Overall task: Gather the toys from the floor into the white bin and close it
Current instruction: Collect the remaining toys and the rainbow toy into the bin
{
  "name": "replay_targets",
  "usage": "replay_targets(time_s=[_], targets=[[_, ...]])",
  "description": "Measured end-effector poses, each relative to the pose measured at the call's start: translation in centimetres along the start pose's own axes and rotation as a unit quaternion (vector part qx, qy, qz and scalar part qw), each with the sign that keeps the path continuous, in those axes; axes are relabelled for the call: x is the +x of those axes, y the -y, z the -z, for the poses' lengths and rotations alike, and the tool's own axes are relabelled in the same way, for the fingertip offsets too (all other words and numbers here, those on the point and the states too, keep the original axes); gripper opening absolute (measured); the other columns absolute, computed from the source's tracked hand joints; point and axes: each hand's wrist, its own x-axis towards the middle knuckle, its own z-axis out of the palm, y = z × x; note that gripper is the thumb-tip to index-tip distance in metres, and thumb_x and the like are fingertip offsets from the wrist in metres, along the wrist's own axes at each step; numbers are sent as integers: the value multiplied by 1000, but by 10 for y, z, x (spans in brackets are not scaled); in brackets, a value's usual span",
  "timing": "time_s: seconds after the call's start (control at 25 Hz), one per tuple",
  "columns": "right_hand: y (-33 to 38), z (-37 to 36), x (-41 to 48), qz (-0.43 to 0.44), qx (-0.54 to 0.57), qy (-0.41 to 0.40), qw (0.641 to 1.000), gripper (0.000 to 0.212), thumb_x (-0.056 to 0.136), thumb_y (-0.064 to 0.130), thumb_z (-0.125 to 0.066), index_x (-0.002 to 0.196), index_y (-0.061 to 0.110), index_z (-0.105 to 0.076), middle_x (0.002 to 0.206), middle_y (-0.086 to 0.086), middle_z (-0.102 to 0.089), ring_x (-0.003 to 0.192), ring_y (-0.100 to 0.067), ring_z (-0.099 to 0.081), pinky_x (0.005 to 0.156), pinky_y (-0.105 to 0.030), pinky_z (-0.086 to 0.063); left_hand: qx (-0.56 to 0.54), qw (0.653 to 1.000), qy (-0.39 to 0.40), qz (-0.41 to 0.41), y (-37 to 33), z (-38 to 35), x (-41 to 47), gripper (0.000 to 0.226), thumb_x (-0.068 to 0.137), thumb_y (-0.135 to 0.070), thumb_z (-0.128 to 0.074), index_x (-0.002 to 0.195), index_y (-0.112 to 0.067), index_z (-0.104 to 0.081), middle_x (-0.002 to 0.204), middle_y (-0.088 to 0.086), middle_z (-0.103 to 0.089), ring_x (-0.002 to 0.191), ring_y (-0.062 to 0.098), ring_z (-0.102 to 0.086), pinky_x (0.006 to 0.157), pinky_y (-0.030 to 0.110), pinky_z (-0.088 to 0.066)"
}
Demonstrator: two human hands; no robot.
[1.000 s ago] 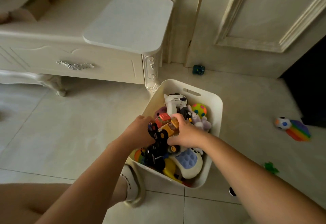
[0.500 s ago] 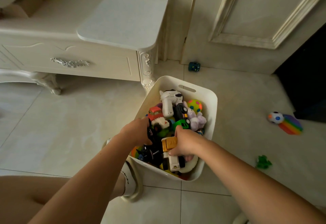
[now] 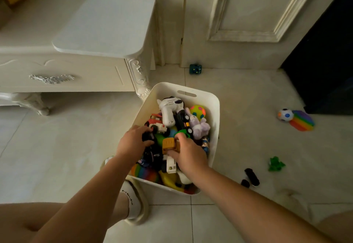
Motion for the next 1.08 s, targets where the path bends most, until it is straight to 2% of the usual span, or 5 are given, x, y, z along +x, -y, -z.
replay_targets(time_s=[0.28, 0.48, 0.76, 0.88, 1.08], targets=[[-14, -16, 2, 43, -46, -158, 985, 25, 89, 26, -63, 112, 18, -58, 96, -5, -63, 81, -24, -65, 53, -31, -47, 42, 996, 77, 35, -19, 16, 7, 48, 84, -21, -71, 130, -26, -57, 124, 6, -61, 100, 24, -58, 78, 28, -45], [-20, 3, 17, 45, -26, -53, 997, 24, 97, 13, -41, 114, 15, -57, 106, -9, -59, 100, -28, -55, 66, -34, -41, -7, 999, -32, -13, -78, 30, 11, 43, 86, -7, -59, 125, -26, -59, 132, 8, -54, 101, 23, -57, 83, 33, -49], [-107, 70, 17, -96, 227, -357, 901, 22, 91, 8, -44, 100, 12, -64, 103, -4, -59, 94, -19, -56, 76, -27, -42, -98, 956, -61, -269, -182, -48, -7, 30, 87, -4, -54, 111, -17, -66, 118, 2, -61, 105, 17, -57, 85, 18, -39], [-198, 70, -1, -257, 192, -274, 907, 23, 98, 16, -42, 109, 18, -62, 113, -3, -56, 91, -19, -58, 73, -26, -41, -140, 956, 75, -248, -205, -110, -15, 35, 85, -4, -56, 116, -19, -64, 121, 2, -58, 106, 17, -58, 88, 18, -41], [-300, 10, -39, -374, 123, -15, 919, 29, 95, 26, -51, 120, 16, -60, 121, -12, -59, 102, -26, -61, 82, -29, -48, -90, 939, 331, 24, -209, -221, -26, 64, 88, -32, -64, 144, -19, -36, 141, 10, -43, 121, 24, -53, 95, 26, -43]])
